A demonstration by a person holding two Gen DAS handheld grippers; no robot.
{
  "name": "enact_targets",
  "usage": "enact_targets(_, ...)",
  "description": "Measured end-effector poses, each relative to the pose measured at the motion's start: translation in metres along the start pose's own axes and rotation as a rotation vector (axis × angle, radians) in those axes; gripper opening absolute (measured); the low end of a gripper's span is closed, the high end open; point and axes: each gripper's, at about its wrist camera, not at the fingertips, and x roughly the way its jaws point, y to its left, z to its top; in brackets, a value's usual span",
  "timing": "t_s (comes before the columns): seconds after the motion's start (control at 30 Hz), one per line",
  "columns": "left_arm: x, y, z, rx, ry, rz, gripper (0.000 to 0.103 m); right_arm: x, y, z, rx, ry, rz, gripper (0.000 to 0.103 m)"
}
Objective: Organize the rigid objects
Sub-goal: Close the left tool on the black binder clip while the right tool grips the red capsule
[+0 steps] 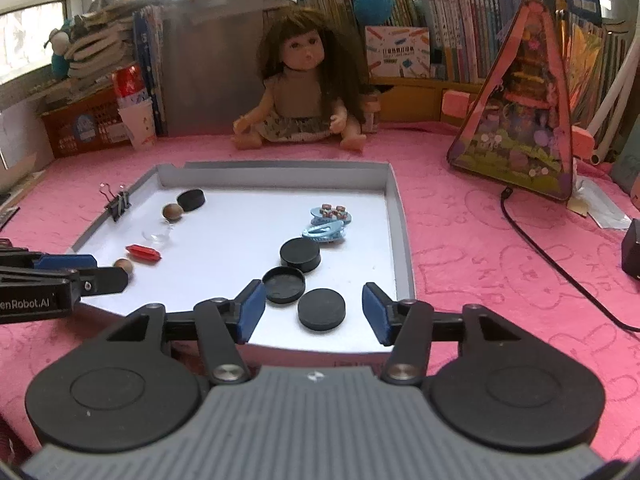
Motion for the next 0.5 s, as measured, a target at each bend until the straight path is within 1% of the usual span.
enact_targets(0.13,-0.021,-0.006,-0.009,0.012,-0.01,-0.056,0.043,-0.017,0.002,-0.004,-0.034,-0.039,-0.018,0.075)
enact_targets(0.27,-0.04,-0.017,-0.019,0.045,-0.008,-0.125,0.043,-0.032,0.002,-0.007,-0.068,-0.069,-0.05,0.076)
enact_targets(0.4,-0.047,-0.031,-0.034,0.066,0.018,-0.185,0.042,-0.042,-0.001,-0.014,-0.068,-0.072,-0.038,0.076)
enact_targets(0.43,-0.046,-0.035,-0.037,0.073,0.024,-0.192,0.042,-0.043,-0.001,-0.016,-0.07,-0.073,-0.037,0.076)
enact_targets(0.5,-0.039,-0.041,-0.044,0.065,0.042,-0.177,0.04,-0.046,-0.002,-0.02,-0.078,-0.076,-0.038,0.076)
